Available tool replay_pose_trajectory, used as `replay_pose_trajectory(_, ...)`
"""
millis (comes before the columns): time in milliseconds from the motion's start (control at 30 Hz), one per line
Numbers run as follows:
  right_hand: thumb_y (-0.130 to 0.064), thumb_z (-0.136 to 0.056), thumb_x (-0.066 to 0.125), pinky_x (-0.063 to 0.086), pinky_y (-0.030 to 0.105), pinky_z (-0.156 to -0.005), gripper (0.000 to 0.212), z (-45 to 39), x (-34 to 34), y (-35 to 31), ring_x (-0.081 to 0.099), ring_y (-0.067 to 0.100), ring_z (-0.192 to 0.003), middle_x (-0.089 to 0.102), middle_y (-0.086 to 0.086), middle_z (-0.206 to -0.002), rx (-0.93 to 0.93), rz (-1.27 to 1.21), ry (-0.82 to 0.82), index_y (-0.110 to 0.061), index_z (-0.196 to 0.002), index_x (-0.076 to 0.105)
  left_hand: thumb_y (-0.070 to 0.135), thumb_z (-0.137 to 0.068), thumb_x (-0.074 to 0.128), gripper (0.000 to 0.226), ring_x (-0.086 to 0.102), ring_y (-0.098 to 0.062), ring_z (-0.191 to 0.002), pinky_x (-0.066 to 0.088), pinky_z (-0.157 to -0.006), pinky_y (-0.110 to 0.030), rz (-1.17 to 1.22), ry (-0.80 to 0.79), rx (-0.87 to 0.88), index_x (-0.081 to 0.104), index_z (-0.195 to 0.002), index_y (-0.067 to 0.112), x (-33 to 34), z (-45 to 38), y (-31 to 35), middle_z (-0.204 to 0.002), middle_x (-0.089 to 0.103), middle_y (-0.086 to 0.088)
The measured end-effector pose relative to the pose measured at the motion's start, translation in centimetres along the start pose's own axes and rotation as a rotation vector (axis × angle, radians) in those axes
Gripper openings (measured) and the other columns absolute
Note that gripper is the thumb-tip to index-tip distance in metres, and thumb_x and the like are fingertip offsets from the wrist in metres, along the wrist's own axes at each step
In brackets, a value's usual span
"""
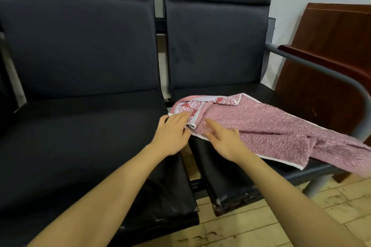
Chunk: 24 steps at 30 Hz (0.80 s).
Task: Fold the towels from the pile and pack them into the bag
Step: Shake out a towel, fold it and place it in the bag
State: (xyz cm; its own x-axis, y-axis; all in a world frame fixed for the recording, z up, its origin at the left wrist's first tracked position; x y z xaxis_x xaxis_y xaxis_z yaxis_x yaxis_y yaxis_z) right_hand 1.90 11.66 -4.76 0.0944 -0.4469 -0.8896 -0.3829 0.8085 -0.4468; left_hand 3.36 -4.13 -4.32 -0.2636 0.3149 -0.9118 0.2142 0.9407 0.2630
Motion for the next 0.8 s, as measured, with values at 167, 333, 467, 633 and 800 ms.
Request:
replay_pose_trajectory(167, -0.031, -0.099, 0.043, 0.017, 0.033, -0.095, 0.037, 2.0, -2.4, 2.9, 0.048, 0.019, -0.121, 0.055, -0.003, -0.130, 0.038, 0.359, 0.225, -0.020, -0.133, 0.046, 0.028, -0.100, 0.038, 0.038, 0.034, -0.012, -0.132, 0.010, -0.102, -0.027, 0.074, -0.004, 0.121, 0.047, -0.136, 0.019, 1.2, 0.1, 4.2, -0.142, 0.045, 0.008)
replay_pose_trajectory(333, -0.044, -0.099, 0.039, 0.016, 0.037, -0.101, 0.041, 4.0, -2.5, 6.5, 0.041, 0.020, -0.127, 0.048, -0.002, -0.136, 0.205, 0.467, 0.181, -0.023, -0.133, 0.047, 0.042, -0.102, 0.031, 0.044, 0.029, -0.018, -0.136, 0.011, -0.108, -0.039, 0.051, -0.201, 0.100, 0.044, -0.140, 0.023, 5.1, -0.2, 8.3, -0.148, 0.038, 0.005)
replay_pose_trajectory(467, -0.039, -0.098, 0.046, 0.013, 0.037, -0.096, 0.028, 4.8, -3.4, 6.6, 0.049, 0.022, -0.115, 0.058, -0.001, -0.115, 0.227, 0.405, 0.224, -0.027, -0.117, 0.062, 0.044, -0.099, 0.040, 0.032, 0.046, -0.015, -0.118, 0.016, -0.101, -0.036, 0.094, -0.108, 0.042, 0.061, -0.113, 0.024, 5.1, -0.1, 8.0, -0.121, 0.058, 0.007)
replay_pose_trajectory(633, -0.024, -0.090, 0.063, 0.012, 0.031, -0.078, 0.011, 5.2, -3.5, 3.1, 0.060, 0.021, -0.090, 0.066, -0.004, -0.085, -0.022, 0.322, 0.394, -0.023, -0.087, 0.073, 0.034, -0.099, 0.045, 0.025, 0.050, -0.014, -0.096, 0.015, -0.078, -0.029, 0.232, 0.089, 0.044, 0.054, -0.078, 0.023, 2.8, 1.4, 6.5, -0.084, 0.052, 0.011)
replay_pose_trajectory(800, -0.026, -0.086, 0.060, 0.010, 0.027, -0.070, 0.014, 4.9, -4.9, -2.4, 0.062, 0.016, -0.078, 0.067, -0.009, -0.078, -0.201, 0.146, 0.586, -0.022, -0.083, 0.074, 0.026, -0.101, 0.042, 0.028, 0.044, -0.009, -0.068, 0.016, -0.070, -0.030, 0.486, 0.291, -0.124, 0.053, -0.077, 0.017, -2.7, 2.3, 2.9, -0.064, 0.044, 0.007)
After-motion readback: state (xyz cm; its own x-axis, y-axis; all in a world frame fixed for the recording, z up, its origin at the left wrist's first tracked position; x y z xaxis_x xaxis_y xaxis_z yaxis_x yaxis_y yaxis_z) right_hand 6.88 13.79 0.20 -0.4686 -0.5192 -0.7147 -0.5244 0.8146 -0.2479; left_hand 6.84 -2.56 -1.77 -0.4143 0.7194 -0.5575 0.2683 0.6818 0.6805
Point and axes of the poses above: each hand's wrist, its own z-axis away from the middle knuckle, its own x-axis out of the palm, y = z × x, the point moved 5 cm from there along -z, towards the middle knuckle
